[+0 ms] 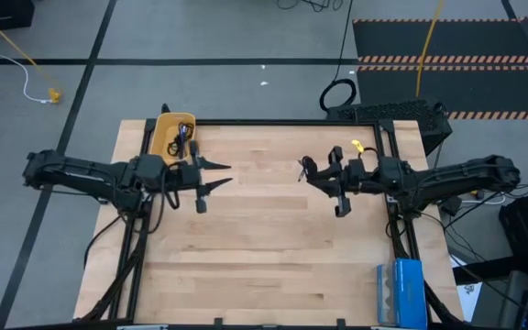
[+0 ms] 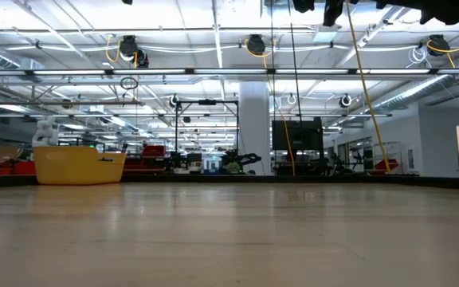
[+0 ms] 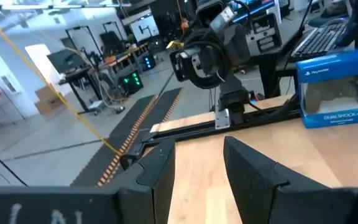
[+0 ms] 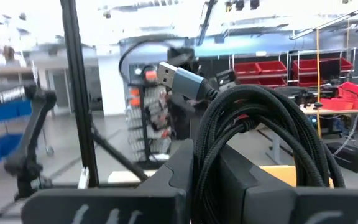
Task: Pick and place USB-C Cables
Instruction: Put the black charger cable into the yellow bin
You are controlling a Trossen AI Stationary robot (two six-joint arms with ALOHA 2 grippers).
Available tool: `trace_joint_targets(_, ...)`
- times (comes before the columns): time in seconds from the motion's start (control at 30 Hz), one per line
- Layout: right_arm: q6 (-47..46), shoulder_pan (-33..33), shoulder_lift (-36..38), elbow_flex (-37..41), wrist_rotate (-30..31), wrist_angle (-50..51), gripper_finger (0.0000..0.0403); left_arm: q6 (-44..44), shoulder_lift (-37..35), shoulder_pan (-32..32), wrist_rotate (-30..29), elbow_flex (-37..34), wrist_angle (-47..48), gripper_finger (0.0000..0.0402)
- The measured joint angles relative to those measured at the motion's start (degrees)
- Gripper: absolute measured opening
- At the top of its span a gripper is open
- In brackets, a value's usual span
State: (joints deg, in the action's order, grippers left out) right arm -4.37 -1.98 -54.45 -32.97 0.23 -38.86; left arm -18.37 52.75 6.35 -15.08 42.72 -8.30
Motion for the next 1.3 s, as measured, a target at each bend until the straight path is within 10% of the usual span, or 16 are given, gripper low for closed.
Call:
trace_joint_targets(0.5, -7.40, -0.01, -16.27, -0.64, -1.99, -28.51, 0.0031, 0.53, 10.33, -4.21, 3.27, 0.00, -15.61, 0.0141)
trace_joint_targets(0.83, -7.44, -0.58, -23.22, -7.48, -6.62, -26.03, 0.0031, 7.33, 15.62, -7.04, 12.69, 0.00, -25.91, 0.0149)
trace_joint_targets(1.3, -4.75, -0.76, -29.93, -13.30, -9.51, -24.28, 0.0031, 13.20, 21.06, -7.32, 18.09, 1.68, -28.49, 0.0263)
